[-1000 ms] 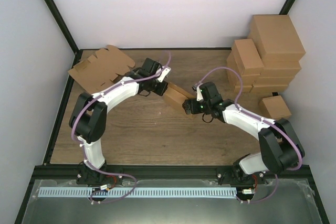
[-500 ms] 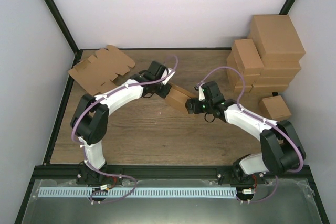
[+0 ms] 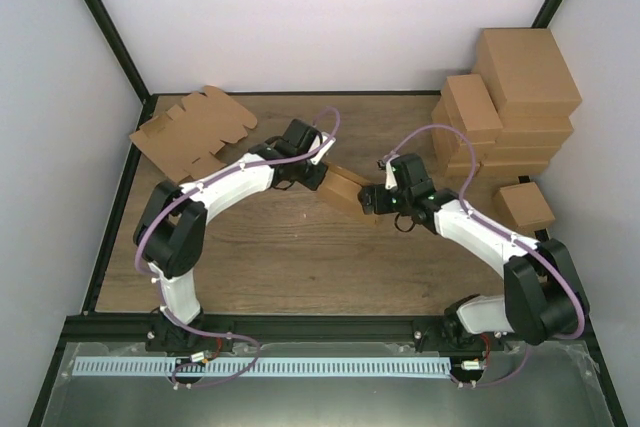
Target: Fold the paper box
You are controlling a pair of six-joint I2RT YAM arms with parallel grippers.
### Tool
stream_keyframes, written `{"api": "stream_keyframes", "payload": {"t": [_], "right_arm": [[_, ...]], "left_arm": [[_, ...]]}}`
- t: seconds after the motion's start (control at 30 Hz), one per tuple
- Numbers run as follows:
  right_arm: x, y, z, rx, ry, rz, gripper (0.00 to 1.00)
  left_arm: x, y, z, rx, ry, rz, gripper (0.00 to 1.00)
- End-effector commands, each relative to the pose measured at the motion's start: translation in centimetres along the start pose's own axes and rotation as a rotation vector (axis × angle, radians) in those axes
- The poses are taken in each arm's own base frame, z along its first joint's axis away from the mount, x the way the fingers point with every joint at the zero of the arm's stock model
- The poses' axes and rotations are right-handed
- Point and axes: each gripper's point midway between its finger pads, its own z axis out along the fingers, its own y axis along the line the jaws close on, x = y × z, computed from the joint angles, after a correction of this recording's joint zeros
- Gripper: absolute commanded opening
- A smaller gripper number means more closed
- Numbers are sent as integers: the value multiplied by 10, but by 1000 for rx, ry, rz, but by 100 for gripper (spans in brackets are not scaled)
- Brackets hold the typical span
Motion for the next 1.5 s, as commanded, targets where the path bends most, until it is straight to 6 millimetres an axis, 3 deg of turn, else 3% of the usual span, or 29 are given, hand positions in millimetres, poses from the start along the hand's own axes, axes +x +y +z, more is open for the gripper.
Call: {"api": "stream_keyframes", "payload": {"t": [0.0,0.13,0.3,0.6,0.7,0.87,1.1,1.47], "right_arm": [[-18,-7,-21,48,-69,35,91],[-13,-20,-31,119,-75,82,90],[-5,-28,-43,154,-83,126,76],[8,-48,-61,280,-52,247,68],[11,-44,-63,261,-35,277,62],[15,-32,-63,188,-19,304,41],[10,-10,-65,68,-17,344,25],[14,-4,-63,45,23,406,18]], "left_arm": [[36,-14,2,40,118,-36,4],[37,-16,2,12,122,-34,4],[37,-25,5,9,124,-30,4],[36,-29,7,-33,135,-11,4],[34,-30,7,-35,130,-8,4],[33,-34,6,-27,130,-6,4],[32,-43,8,-24,139,-15,4],[33,-48,9,-23,142,-53,4]]}}
